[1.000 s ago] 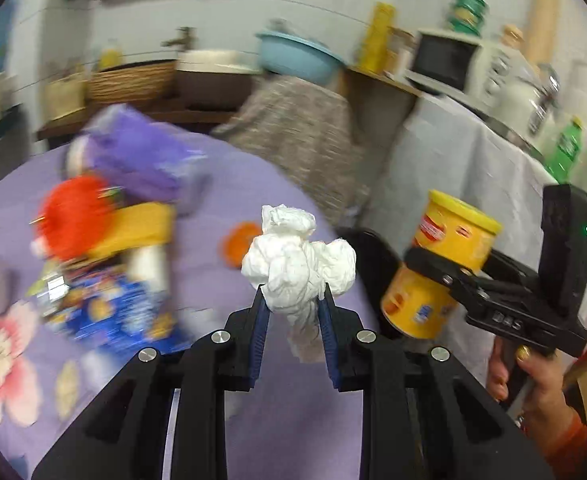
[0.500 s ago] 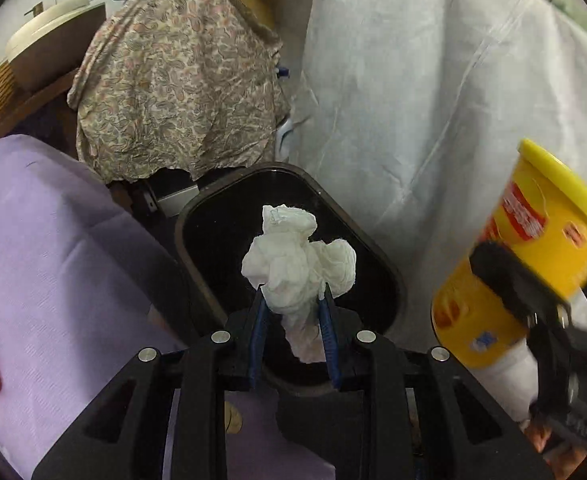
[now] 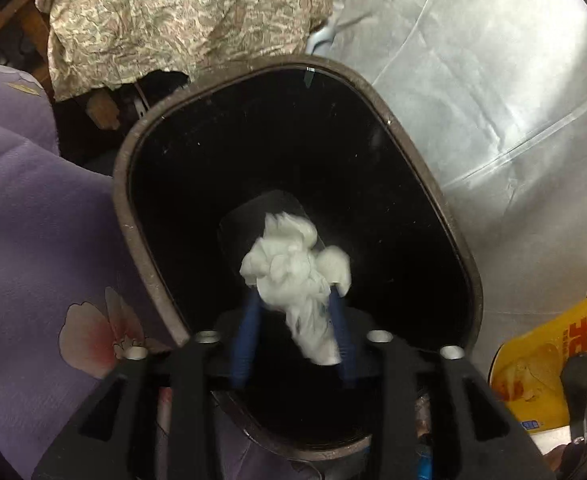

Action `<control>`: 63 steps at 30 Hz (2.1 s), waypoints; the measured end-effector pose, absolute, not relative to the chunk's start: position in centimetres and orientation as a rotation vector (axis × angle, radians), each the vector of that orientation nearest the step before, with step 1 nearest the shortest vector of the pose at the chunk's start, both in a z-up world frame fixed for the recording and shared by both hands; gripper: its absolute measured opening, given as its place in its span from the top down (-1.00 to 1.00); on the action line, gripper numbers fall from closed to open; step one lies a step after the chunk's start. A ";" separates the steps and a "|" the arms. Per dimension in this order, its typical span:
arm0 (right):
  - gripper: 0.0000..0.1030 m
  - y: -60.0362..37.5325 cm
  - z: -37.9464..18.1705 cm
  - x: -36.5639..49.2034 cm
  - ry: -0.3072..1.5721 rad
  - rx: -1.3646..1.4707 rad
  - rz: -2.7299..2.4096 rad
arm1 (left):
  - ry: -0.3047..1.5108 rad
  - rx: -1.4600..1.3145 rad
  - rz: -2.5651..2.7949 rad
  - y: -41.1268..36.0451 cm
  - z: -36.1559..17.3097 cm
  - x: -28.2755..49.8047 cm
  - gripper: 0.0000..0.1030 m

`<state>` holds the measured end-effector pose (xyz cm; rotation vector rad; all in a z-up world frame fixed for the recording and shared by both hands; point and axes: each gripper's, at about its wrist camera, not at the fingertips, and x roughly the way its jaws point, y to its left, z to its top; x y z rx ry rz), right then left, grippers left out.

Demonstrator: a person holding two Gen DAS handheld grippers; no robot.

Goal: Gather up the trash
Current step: 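Carry the tissue and yellow can to the black bin and release both, then move both tools back over the table toward the blue snack bag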

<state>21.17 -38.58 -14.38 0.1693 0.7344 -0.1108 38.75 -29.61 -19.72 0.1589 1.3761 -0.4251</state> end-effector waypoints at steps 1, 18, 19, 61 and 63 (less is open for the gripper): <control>-0.29 -38.7 -14.6 21.4 0.741 0.170 -0.110 | 1.370 0.163 -0.422 -29.6 -19.5 38.5 -0.16; -0.29 -34.3 -20.4 31.7 1.050 0.152 0.041 | 0.894 0.070 -0.436 -23.6 -4.8 34.0 -0.71; -0.29 -33.8 -21.5 32.8 1.091 0.147 0.043 | 0.884 0.060 -0.446 -23.3 -4.3 33.6 -0.72; -0.43 -34.6 -21.6 36.8 1.146 0.255 -0.009 | 0.793 0.056 -0.485 -17.4 -1.3 25.1 -0.76; -0.43 -34.4 -20.0 34.6 1.105 0.252 -0.011 | 0.786 0.054 -0.473 -16.7 -1.3 24.4 -0.76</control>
